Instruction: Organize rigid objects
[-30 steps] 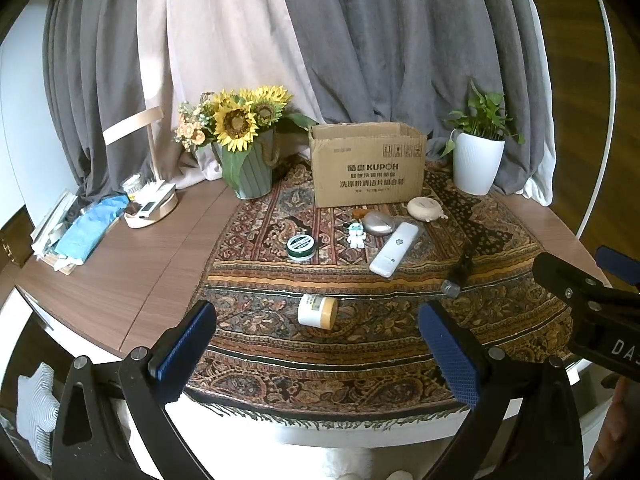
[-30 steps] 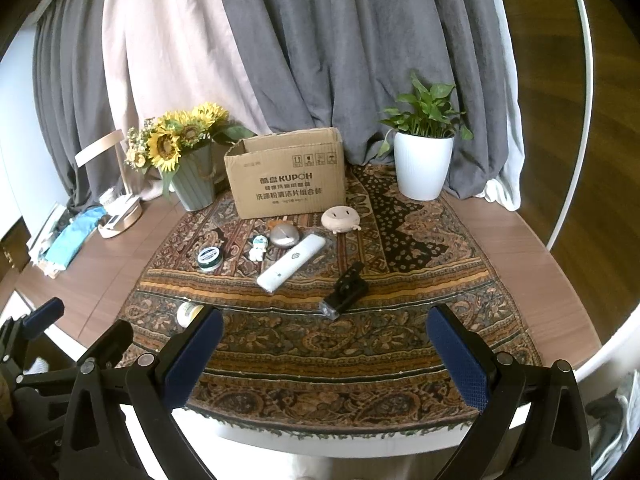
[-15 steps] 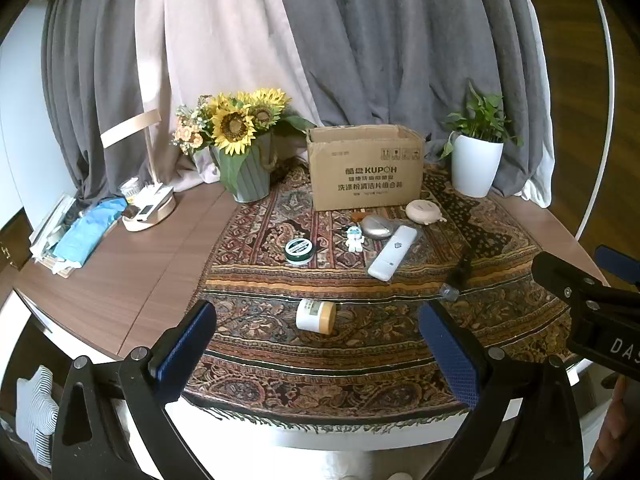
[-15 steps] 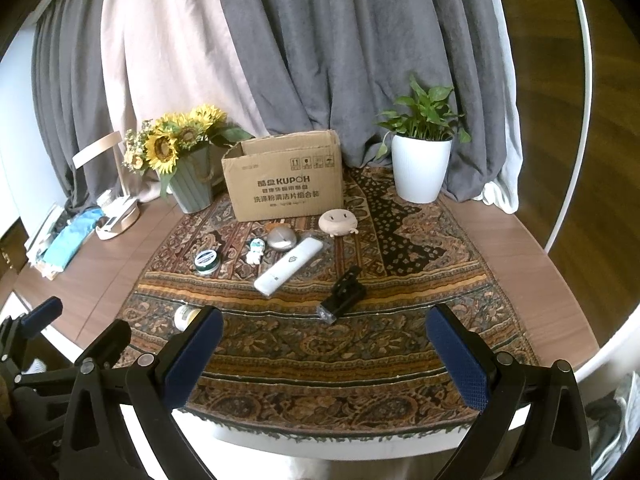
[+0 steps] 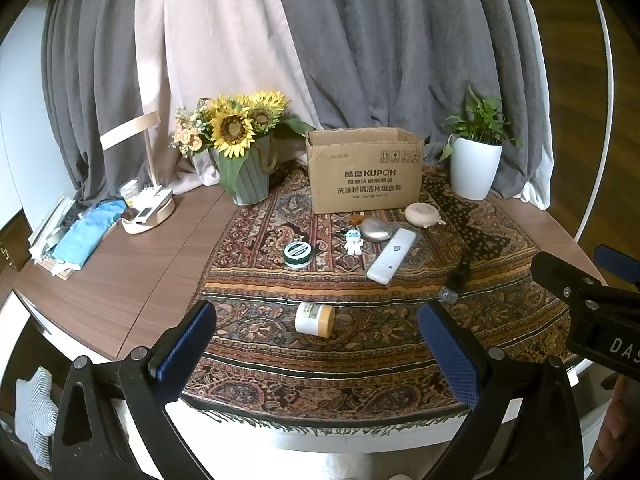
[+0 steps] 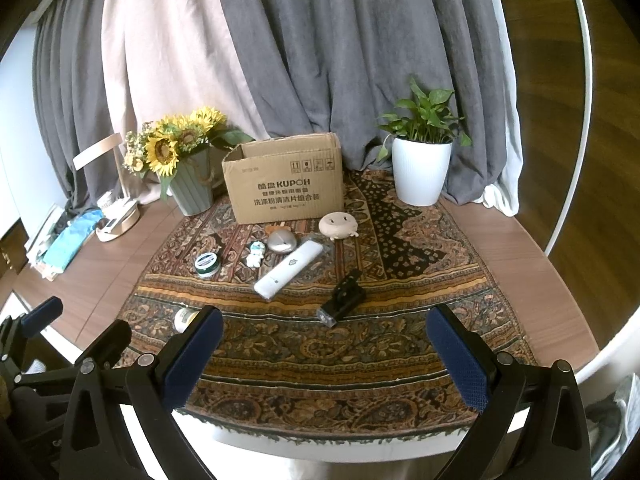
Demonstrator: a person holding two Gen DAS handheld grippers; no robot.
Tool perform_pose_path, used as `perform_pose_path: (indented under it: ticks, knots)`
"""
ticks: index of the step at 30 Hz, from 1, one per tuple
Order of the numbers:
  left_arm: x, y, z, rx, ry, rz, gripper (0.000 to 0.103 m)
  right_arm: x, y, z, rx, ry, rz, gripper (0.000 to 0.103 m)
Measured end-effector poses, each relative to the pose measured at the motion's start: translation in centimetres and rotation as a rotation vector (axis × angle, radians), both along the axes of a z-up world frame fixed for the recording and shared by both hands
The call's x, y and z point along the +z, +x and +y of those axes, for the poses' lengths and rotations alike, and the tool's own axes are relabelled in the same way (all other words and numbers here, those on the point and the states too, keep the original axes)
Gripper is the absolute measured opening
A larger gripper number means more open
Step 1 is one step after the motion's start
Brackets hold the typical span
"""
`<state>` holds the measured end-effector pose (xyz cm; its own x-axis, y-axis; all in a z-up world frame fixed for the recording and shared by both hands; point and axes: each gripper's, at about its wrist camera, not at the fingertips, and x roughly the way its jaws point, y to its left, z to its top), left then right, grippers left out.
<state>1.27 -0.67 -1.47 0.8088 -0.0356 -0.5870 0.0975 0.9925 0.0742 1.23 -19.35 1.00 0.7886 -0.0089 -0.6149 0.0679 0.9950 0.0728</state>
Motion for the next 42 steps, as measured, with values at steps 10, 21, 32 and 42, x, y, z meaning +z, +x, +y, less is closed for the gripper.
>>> perform_pose_path:
  ticks: [10, 21, 32, 42]
  knots:
    - [0.0, -0.1, 0.0, 0.0, -0.001, 0.0, 0.103, 0.0, 0.1, 0.0, 0.001, -0.001, -0.001, 0.103]
    - [-0.4, 0.1, 0.1, -0.002, -0.003, 0.005, 0.103, -0.2, 0.4, 0.1, 0.003, 0.005, 0.002, 0.103]
    - [-3.7, 1.6, 1.1, -0.019, 0.027, 0.022, 0.103, -3.0, 2.0, 1.0, 0.008, 0.034, 0.038, 0.103]
    - [-7.5, 5.4, 1.9, -0.033, 0.031, 0.065, 0.1, -6.5, 5.1, 1.7, -0.034, 0.032, 0.065, 0.103]
